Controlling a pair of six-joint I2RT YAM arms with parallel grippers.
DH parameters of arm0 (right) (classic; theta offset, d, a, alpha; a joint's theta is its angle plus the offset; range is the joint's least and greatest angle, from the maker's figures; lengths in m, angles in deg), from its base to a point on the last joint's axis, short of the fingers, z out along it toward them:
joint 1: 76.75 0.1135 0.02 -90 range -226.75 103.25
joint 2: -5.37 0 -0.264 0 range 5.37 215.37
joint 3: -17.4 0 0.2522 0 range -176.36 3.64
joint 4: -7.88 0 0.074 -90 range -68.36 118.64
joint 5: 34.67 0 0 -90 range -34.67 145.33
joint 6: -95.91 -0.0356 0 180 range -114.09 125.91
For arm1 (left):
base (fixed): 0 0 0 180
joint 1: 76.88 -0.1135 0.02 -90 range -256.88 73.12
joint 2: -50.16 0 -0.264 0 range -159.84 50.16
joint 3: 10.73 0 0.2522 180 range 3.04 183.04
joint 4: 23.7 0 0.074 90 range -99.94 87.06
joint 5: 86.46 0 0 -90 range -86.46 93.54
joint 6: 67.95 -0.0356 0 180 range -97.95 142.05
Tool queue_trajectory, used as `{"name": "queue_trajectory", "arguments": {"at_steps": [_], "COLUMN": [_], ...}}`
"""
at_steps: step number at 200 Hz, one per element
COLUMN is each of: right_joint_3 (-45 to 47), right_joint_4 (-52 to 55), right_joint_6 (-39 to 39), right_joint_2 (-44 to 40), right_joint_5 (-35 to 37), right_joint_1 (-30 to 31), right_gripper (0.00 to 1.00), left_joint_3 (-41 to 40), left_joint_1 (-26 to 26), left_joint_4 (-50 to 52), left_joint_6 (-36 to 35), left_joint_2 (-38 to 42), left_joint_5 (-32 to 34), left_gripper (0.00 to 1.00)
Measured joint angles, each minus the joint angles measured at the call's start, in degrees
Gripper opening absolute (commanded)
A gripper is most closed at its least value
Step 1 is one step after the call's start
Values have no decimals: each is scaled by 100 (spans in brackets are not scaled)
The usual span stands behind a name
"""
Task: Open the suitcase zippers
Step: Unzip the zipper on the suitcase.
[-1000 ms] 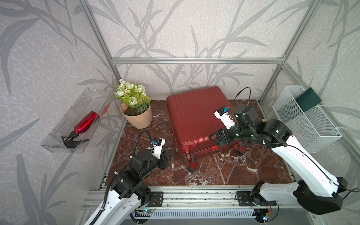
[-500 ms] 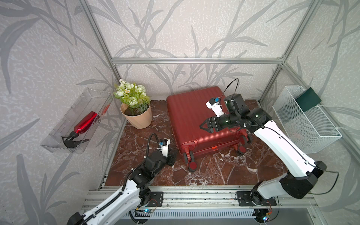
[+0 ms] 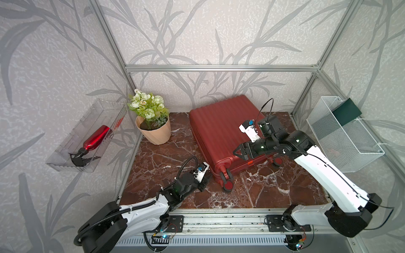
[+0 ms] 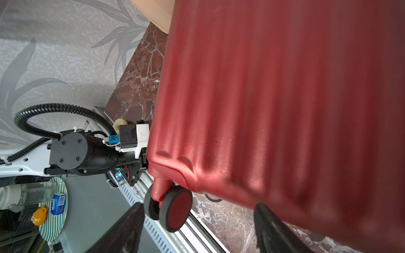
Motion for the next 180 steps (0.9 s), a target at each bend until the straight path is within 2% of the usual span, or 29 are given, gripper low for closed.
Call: {"name": "queue_trajectory", "arguments": {"at_steps": [23, 57, 132, 151, 170, 180], "right_joint_3": [107, 304, 839, 863, 866, 866], "right_joint_4": [-9, -48, -306, -310, -304, -295], "right_joint_6": [22, 22, -37, -31, 0, 24], "right_joint_2": [-31, -122, -708, -774, -817, -822], "right_joint_5": [151, 286, 374, 417, 516, 557], "right_joint_1": [-9, -37, -44, -44, -44, -44], "right_gripper": [79, 79, 79, 79, 79, 79], "left_joint_3": [-2, -61, -175, -175, -166, -160], "left_joint_1": [-9, 0, 0, -2, -20, -79], "left_joint_4": [-428, -1104, -1458, -1600, -1788, -1849], "left_joint_6": [-245, -461, -584, -570, -555, -549], "left_joint_2": [-498, -837, -774, -920, -1167, -1252], "left_joint_5": [-240, -413, -374, -361, -317, -299], "left_gripper": [38, 25, 24, 16, 0, 0]}}
